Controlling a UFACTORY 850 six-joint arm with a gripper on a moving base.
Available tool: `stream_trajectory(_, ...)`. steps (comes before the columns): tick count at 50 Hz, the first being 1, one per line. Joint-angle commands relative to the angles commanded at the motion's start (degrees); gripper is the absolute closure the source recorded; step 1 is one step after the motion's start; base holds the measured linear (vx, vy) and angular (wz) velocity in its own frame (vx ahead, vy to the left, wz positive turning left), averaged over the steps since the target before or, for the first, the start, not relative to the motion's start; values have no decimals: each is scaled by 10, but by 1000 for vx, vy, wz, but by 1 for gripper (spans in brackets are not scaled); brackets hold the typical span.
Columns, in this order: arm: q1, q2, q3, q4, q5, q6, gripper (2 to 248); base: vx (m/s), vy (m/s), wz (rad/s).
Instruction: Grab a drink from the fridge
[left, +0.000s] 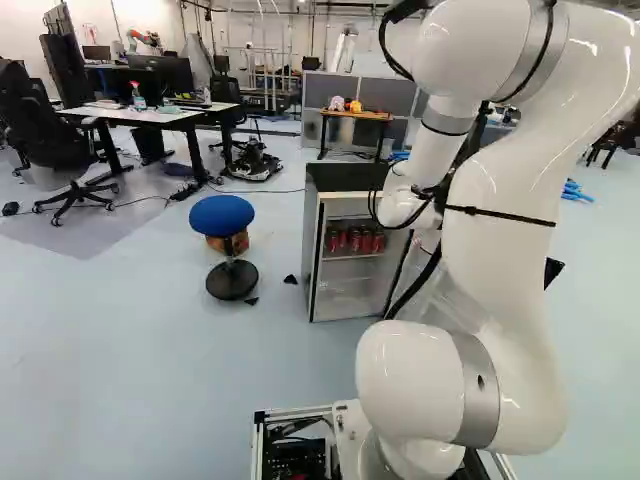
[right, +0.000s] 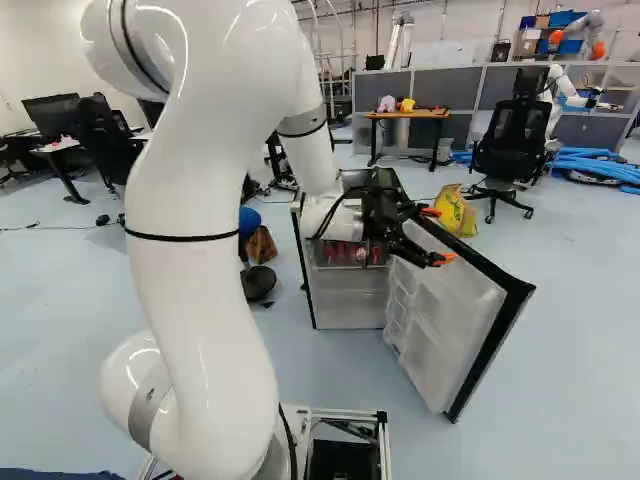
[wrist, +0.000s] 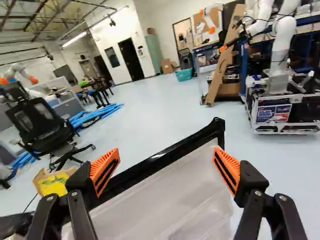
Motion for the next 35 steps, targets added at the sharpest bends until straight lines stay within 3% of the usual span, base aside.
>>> stream_trajectory(19,17,57,77,-114,-8,0,3,0,0,0)
stream_trajectory(35,30,81,136,-211,-14,0,3,0,0,0)
